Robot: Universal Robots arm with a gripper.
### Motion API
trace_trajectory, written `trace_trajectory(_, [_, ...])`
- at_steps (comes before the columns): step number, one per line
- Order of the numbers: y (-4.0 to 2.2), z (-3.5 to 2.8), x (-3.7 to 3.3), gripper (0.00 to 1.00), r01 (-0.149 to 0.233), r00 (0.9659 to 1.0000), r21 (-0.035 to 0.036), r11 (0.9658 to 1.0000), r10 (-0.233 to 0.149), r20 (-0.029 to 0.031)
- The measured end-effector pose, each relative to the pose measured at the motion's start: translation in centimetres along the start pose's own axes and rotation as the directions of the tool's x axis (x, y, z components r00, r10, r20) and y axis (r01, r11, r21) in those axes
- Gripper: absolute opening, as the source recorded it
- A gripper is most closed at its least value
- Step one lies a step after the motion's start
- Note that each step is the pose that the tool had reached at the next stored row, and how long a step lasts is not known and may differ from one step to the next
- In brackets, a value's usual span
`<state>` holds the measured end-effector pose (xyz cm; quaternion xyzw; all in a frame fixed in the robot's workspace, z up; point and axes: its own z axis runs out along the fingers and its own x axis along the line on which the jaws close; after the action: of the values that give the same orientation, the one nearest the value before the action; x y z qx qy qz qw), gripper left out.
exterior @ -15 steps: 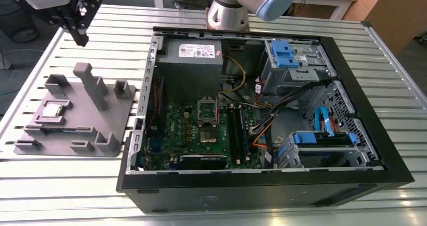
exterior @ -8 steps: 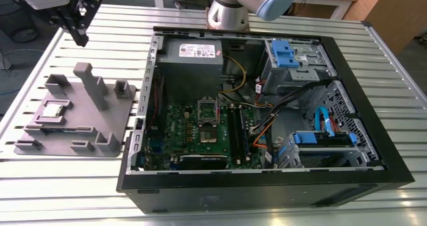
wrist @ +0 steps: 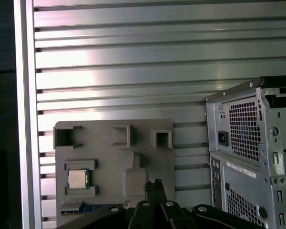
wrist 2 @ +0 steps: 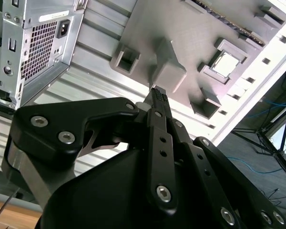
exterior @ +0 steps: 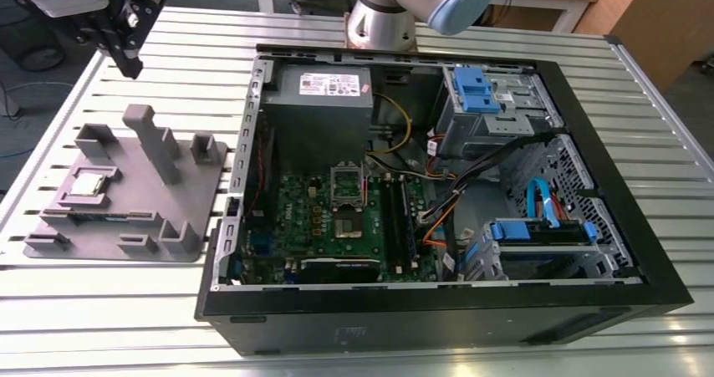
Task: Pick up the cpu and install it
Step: 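Reach for the cpu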
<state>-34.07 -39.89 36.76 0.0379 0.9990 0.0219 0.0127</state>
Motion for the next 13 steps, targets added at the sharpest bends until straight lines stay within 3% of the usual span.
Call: trace_trajectory(13, [-0.18,0.67,1.95,0.11,0.000,1.0000,0.0000,1.0000,0.000,0.0000])
